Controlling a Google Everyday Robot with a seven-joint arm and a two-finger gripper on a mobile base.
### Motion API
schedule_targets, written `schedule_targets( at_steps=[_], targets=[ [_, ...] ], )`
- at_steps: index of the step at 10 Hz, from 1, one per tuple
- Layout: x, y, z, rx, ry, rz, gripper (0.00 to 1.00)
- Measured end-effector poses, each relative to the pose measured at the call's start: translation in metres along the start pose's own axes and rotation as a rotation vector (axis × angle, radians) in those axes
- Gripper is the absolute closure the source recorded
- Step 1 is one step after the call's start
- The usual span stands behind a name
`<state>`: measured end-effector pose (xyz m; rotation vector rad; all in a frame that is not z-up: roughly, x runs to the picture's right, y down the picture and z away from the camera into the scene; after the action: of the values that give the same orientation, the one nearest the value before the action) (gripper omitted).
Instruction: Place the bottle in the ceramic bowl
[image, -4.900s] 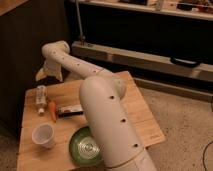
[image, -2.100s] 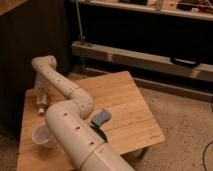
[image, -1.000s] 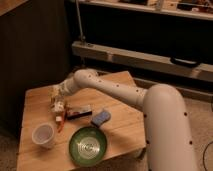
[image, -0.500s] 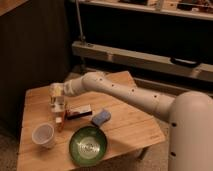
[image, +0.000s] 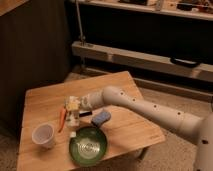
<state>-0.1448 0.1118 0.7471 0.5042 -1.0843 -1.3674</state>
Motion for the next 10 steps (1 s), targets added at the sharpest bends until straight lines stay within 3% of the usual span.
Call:
schedule_targets(
  at_steps=[2,5,8,10],
  targets=[
    [-0.018,0.000,-0.014,-0.013,-0.075,0.008,1.00],
    [-0.034,0.001,-0.013,-0.032,-0.157,0.020,1.00],
    [-0.058,0.016,0.011,-0.058,-0.288,0.037,1.00],
    [-0.086,0.023,0.013,-0.053,-0.420,0.011,0.90]
  ],
)
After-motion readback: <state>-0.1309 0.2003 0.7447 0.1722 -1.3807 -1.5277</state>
